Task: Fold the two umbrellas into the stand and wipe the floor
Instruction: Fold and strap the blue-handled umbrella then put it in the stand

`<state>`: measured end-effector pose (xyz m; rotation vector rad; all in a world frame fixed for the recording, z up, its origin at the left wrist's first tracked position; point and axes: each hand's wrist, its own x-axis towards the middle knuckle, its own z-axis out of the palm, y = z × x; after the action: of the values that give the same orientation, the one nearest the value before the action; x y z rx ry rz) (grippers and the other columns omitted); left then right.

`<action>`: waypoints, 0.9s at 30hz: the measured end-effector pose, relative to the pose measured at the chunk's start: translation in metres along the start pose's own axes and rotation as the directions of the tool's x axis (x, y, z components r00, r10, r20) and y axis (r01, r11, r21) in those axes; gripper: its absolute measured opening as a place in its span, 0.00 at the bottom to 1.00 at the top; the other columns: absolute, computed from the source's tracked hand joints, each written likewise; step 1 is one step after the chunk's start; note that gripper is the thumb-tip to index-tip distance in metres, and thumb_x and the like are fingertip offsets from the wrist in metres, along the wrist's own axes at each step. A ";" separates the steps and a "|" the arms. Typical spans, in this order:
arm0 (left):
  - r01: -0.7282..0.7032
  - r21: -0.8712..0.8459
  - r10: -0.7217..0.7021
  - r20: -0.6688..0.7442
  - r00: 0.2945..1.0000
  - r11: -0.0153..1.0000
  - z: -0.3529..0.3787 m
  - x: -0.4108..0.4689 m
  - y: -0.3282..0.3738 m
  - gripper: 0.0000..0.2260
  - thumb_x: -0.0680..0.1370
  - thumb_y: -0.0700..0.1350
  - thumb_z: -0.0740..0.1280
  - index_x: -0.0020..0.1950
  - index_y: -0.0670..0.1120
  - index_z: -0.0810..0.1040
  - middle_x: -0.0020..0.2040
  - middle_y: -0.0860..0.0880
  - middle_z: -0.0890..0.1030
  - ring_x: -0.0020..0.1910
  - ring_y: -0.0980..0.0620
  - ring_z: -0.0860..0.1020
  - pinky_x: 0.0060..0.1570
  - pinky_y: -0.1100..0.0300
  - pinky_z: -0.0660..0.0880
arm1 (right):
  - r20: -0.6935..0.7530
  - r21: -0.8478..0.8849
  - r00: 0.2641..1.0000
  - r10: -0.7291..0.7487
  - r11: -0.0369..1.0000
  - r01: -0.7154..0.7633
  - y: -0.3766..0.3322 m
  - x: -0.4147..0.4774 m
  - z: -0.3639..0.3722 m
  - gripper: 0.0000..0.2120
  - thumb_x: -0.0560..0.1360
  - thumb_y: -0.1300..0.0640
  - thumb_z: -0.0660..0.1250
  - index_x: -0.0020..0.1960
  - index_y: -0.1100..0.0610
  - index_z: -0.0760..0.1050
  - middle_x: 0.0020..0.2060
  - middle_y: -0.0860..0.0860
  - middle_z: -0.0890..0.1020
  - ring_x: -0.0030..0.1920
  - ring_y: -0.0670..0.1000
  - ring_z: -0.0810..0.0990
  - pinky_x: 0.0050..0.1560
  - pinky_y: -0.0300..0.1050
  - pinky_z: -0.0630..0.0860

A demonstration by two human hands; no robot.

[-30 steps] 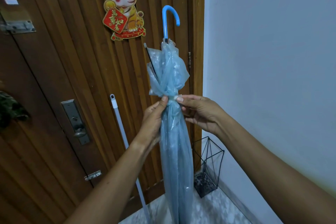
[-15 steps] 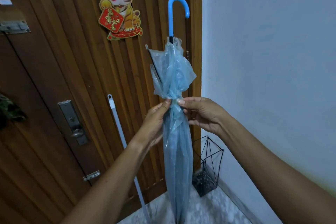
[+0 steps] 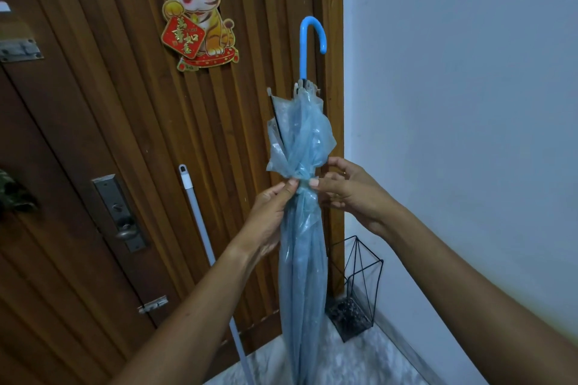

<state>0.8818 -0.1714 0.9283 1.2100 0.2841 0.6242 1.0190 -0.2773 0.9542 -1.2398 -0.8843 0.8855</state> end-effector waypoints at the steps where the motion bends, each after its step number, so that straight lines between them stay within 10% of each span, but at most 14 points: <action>1: -0.004 0.036 0.004 -0.014 1.000 0.999 0.001 0.003 -0.004 0.16 0.82 0.44 0.62 0.66 0.37 0.77 0.61 0.36 0.81 0.56 0.43 0.81 0.61 0.50 0.76 | 0.005 -0.057 1.000 -0.024 0.998 0.024 0.000 -0.001 -0.004 0.24 0.73 0.59 0.76 0.66 0.53 0.74 0.38 0.46 0.82 0.36 0.42 0.83 0.34 0.33 0.78; 10: -0.003 0.484 -0.032 0.063 0.998 0.875 0.014 0.040 -0.021 0.12 0.80 0.47 0.67 0.61 0.46 0.82 0.58 0.52 0.85 0.59 0.55 0.81 0.59 0.58 0.75 | -0.115 -0.193 0.986 -0.121 0.976 0.098 0.013 0.016 -0.055 0.17 0.73 0.62 0.76 0.60 0.60 0.79 0.46 0.53 0.86 0.38 0.44 0.85 0.38 0.38 0.82; 22: 0.102 0.301 -0.084 -0.070 0.994 0.948 0.024 0.158 -0.057 0.15 0.80 0.48 0.67 0.66 0.51 0.76 0.56 0.50 0.85 0.54 0.53 0.84 0.59 0.56 0.78 | -0.229 -0.307 0.965 -0.131 0.950 0.056 0.066 0.123 -0.143 0.19 0.71 0.67 0.75 0.61 0.59 0.79 0.56 0.55 0.82 0.57 0.57 0.83 0.53 0.53 0.84; 27: 0.225 0.343 -0.198 -0.113 0.974 0.912 -0.012 0.254 -0.123 0.10 0.81 0.45 0.65 0.61 0.49 0.81 0.55 0.50 0.85 0.52 0.55 0.82 0.48 0.62 0.77 | -0.215 -0.411 0.974 -0.066 0.911 -0.029 0.115 0.191 -0.177 0.27 0.67 0.53 0.81 0.63 0.51 0.77 0.56 0.46 0.82 0.56 0.44 0.79 0.56 0.40 0.78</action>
<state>1.1158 -0.0391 0.8401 1.4784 0.6045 0.4389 1.2489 -0.1599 0.8341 -1.6584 -0.9247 0.5384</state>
